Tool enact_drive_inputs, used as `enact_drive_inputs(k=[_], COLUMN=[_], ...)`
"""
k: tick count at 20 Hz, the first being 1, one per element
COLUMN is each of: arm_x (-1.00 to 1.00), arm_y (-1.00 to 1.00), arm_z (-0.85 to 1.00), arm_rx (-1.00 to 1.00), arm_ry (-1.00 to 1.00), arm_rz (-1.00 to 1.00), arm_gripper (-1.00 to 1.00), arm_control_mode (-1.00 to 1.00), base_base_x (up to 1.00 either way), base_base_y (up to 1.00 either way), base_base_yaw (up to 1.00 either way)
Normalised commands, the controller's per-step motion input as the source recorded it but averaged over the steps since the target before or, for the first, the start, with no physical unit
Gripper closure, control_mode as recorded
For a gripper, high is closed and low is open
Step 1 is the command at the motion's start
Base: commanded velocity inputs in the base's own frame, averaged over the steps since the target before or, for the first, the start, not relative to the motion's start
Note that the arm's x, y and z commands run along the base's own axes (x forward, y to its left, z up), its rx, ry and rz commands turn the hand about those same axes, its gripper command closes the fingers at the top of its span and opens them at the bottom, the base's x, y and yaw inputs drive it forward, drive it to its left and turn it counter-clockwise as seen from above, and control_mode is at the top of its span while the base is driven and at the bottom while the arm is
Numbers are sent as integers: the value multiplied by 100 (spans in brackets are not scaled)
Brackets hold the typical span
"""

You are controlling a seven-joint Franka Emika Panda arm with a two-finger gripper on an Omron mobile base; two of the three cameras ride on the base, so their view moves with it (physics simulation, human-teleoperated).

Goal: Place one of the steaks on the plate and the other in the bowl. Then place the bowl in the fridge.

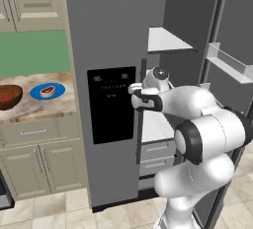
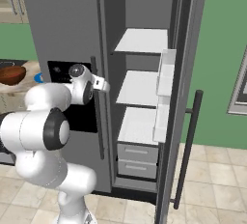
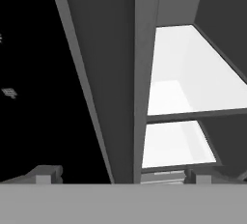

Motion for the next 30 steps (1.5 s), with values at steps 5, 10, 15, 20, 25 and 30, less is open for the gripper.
enact_drive_inputs(k=[5, 10, 15, 20, 25, 30], arm_x=[33, 19, 18, 23, 16, 0], arm_y=[0, 0, 0, 0, 1, 0], arm_z=[-8, -14, -12, -1, 0, 0], arm_rx=[-1, -2, 0, 0, 0, 0], arm_ry=[0, 0, -2, -1, 0, 0], arm_rz=[0, 0, 0, 0, 0, 0], arm_gripper=[-100, -100, -100, -100, 100, 100], arm_control_mode=[-100, -100, -100, -100, -100, -100], base_base_x=[0, 0, 0, 0, 0, 0], base_base_y=[0, 0, 0, 0, 0, 0], base_base_yaw=[0, 0, 0, 0, 0, 0])
